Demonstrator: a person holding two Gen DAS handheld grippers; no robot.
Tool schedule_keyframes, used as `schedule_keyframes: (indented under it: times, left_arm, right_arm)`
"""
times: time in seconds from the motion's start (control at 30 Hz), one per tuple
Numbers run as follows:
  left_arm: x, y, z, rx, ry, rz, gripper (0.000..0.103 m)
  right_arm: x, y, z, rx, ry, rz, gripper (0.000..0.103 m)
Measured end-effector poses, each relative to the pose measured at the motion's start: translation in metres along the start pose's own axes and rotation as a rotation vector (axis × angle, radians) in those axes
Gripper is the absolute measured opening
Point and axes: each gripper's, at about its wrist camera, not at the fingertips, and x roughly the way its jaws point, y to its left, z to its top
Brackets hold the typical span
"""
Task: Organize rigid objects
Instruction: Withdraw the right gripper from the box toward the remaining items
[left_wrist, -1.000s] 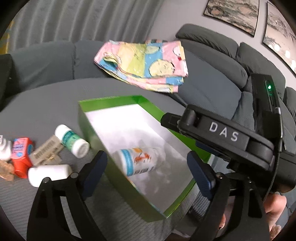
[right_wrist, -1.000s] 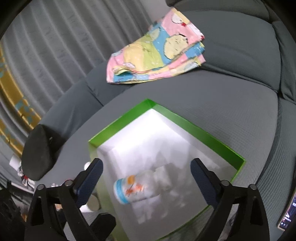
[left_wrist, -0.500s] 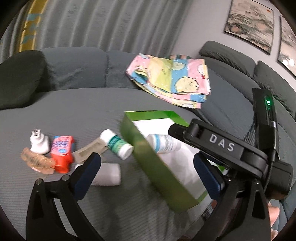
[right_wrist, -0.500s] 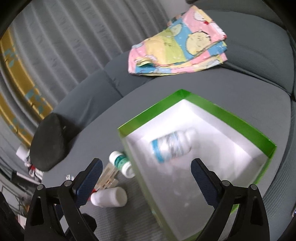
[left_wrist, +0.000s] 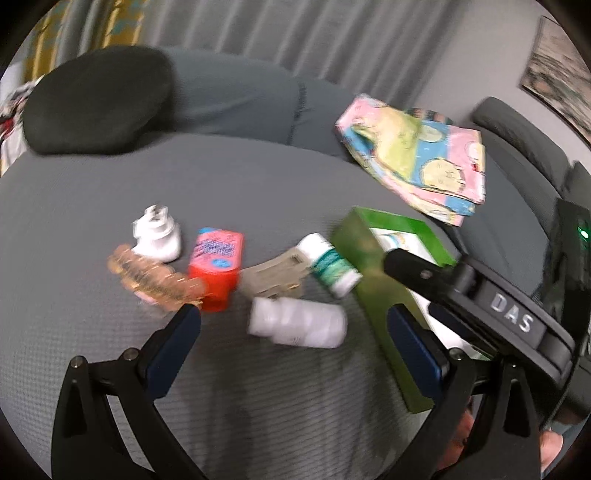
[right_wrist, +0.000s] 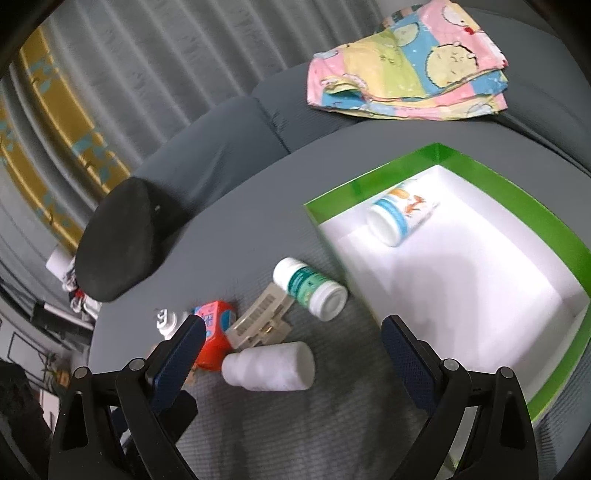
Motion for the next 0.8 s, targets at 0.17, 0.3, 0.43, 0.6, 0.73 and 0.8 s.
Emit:
schedule_keyframes:
  times: [0.17,0.3,0.43,0.6,0.73,0.8]
  left_arm:
    - [0.001,0.029,0.003,-0.075,0.034,0.109,0.1]
    - [0.001,0.049,0.003,-0.108,0.062,0.174,0.099]
    - [-0.003,0.062,0.005,-0.096,0.058,0.276,0.099]
    - [-0.007,0.081,0.006,-0.089,0.051,0.359,0.099]
    - [-0.005,0.094,0.007,-0.074,0.055,0.433,0.099]
    - [-0.003,0.097,0.009,-0.056,0.055,0.477,0.098]
  right_arm:
    - [0.009,0.023,-0.006,-0.079,0.007,-0.053,0.097]
    - [0.014,0.038,-0.011,-0.142,0.008,-0.105,0.097]
    - [0.019,0.049,-0.016,-0.192,0.018,-0.136,0.097]
    - [0.024,0.06,-0.02,-0.236,0.008,-0.185,0.097]
    - [0.03,0.067,-0.023,-0.27,0.015,-0.207,0.096]
    - [0.034,0.071,-0.024,-0.294,0.021,-0.219,0.096]
